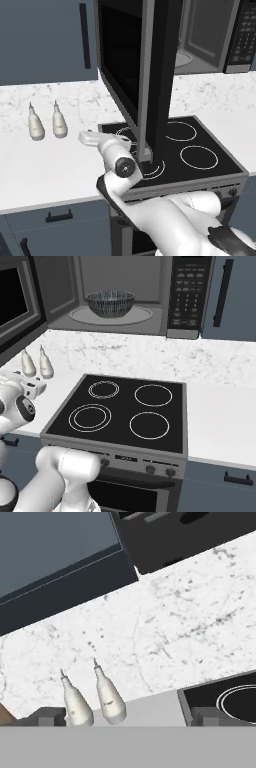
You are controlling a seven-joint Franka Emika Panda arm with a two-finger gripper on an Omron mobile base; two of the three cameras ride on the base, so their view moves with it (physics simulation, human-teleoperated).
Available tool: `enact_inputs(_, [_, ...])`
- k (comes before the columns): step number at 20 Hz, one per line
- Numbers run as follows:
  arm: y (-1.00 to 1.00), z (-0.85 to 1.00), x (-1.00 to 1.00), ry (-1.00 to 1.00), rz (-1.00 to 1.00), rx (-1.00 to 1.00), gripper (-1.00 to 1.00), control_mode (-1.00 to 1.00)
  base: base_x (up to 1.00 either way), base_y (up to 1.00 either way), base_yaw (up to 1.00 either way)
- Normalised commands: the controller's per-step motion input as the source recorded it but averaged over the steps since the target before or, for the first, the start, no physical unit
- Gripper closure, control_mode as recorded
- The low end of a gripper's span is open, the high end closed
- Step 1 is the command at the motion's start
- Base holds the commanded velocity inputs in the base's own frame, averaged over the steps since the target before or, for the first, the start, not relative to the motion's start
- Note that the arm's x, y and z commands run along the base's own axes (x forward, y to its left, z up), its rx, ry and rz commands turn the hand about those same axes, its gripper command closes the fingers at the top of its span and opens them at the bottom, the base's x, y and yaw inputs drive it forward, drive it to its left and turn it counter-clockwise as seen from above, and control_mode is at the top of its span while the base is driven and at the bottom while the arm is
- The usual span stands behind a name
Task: Open the microwave, place the bowl with waffle inside the microwave, then close the microwave door and turn it on.
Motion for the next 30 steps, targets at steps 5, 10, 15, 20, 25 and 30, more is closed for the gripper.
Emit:
enact_inputs(5, [1.0, 0.72, -0.4, 0.06, -0.06, -0.17, -1.0, -1.0, 0.0, 0.0, 0.0])
enact_inputs(10, [0.81, 0.44, -0.48, 0.07, -0.14, -0.18, -1.0, -1.0, 0.0, 0.0, 0.0])
enact_inputs(15, [0.29, 0.28, -0.54, 0.0, -0.4, -0.16, -1.0, -1.0, 0.0, 0.0, 0.0])
enact_inputs(20, [0.18, 0.34, -0.26, 0.0, -0.48, -0.12, -1.0, -1.0, 0.0, 0.0, 0.0])
enact_inputs(25, [-0.08, 0.08, -0.17, 0.01, -0.39, -0.11, -1.0, -1.0, 0.0, 0.0, 0.0])
enact_inputs(30, [-0.29, 0.0, -0.01, 0.0, -0.25, -0.1, -1.0, -1.0, 0.0, 0.0, 0.0])
